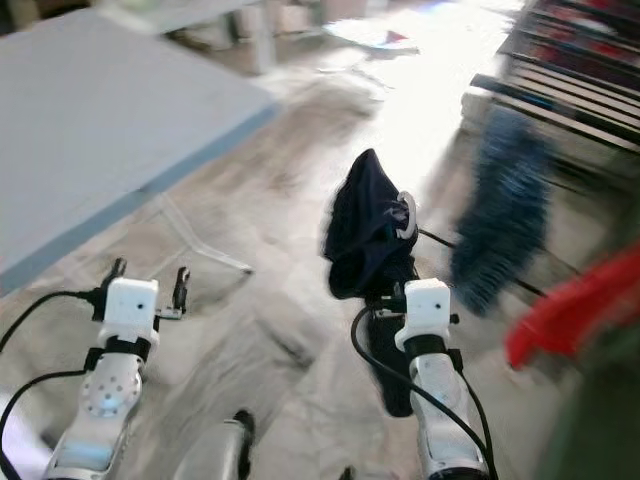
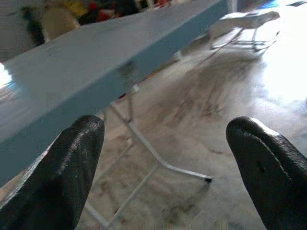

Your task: Hang hanger

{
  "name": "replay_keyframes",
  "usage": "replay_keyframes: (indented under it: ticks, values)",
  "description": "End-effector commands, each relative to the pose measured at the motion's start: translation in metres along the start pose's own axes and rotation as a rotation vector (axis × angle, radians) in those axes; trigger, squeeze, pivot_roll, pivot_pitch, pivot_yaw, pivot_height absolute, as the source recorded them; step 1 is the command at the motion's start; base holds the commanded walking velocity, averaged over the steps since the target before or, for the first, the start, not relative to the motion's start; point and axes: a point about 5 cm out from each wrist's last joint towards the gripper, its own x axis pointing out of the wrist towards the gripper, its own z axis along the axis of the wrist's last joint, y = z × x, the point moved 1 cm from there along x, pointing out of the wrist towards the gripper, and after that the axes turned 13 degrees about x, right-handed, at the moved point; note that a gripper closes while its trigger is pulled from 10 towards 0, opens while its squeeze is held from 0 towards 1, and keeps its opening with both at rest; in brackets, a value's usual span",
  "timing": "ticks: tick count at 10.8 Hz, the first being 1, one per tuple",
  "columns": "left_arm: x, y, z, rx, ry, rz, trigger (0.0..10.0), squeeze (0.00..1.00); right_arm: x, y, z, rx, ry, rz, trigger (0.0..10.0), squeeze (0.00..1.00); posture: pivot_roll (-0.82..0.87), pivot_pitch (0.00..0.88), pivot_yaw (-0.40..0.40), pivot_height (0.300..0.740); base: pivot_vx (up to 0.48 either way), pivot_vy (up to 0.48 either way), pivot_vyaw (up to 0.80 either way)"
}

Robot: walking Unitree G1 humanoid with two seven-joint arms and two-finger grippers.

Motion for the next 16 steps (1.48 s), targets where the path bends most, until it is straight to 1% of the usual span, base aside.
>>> replay_keyframes:
  ticks: [1,4,5,6,7,9,11,12,13,15,16]
  values:
    - [-0.002,-0.001,0.002,-0.004,0.003,-0.005,10.0,0.0,0.004,-0.001,0.014,-0.014,-0.056,0.011,10.0,0.0,0.02,0.121,-0.035,0.74,0.0,0.0,0.8]
    - [-0.005,-0.001,0.002,0.0,0.0,-0.015,10.0,0.0,0.003,-0.002,0.014,-0.015,-0.051,0.009,10.0,0.0,0.03,0.13,-0.033,0.74,0.0,0.0,0.8]
    - [-0.006,-0.002,0.005,0.01,-0.013,-0.029,10.0,0.0,0.003,0.0,0.014,-0.014,-0.05,0.011,10.0,0.0,0.03,0.135,-0.031,0.74,0.0,0.0,0.8]
    - [-0.007,-0.004,0.006,0.01,-0.028,-0.069,10.0,0.0,0.003,0.001,0.013,-0.011,-0.048,0.013,10.0,0.0,0.03,0.14,-0.03,0.74,0.0,0.0,0.8]
    - [-0.007,-0.004,0.005,0.003,-0.028,-0.079,10.0,0.0,0.003,0.0,0.013,-0.014,-0.045,0.013,10.0,0.0,0.03,0.14,-0.031,0.74,0.0,0.0,0.8]
    - [-0.009,-0.011,0.007,-0.038,-0.029,-0.128,10.0,0.0,0.005,-0.004,0.015,-0.018,-0.046,0.011,10.0,0.0,0.03,0.144,-0.033,0.74,0.0,0.0,0.8]
    - [-0.012,-0.025,0.004,-0.032,-0.016,-0.241,10.0,0.0,0.007,-0.006,0.018,-0.025,-0.046,0.017,10.0,0.0,0.03,0.151,-0.037,0.74,0.0,0.0,0.8]
    - [-0.013,-0.029,0.004,-0.02,-0.018,-0.269,10.0,0.0,0.007,-0.006,0.019,-0.027,-0.046,0.027,10.0,0.0,0.02,0.153,-0.038,0.74,0.0,0.0,0.8]
    - [-0.013,-0.032,0.003,-0.006,-0.017,-0.3,10.0,0.0,0.007,-0.003,0.02,-0.031,-0.036,0.08,10.0,0.0,0.02,0.154,-0.038,0.74,0.0,0.0,0.8]
    - [-0.012,-0.034,0.003,-0.005,-0.021,-0.318,10.0,0.0,0.007,-0.003,0.023,-0.025,-0.031,0.11,10.0,0.0,0.02,0.154,-0.038,0.74,0.0,0.0,0.8]
    - [-0.011,-0.036,0.005,-0.013,-0.029,-0.34,10.0,0.0,0.009,0.001,0.029,0.005,-0.024,0.182,10.0,0.0,0.02,0.158,-0.041,0.74,0.0,0.0,0.8]
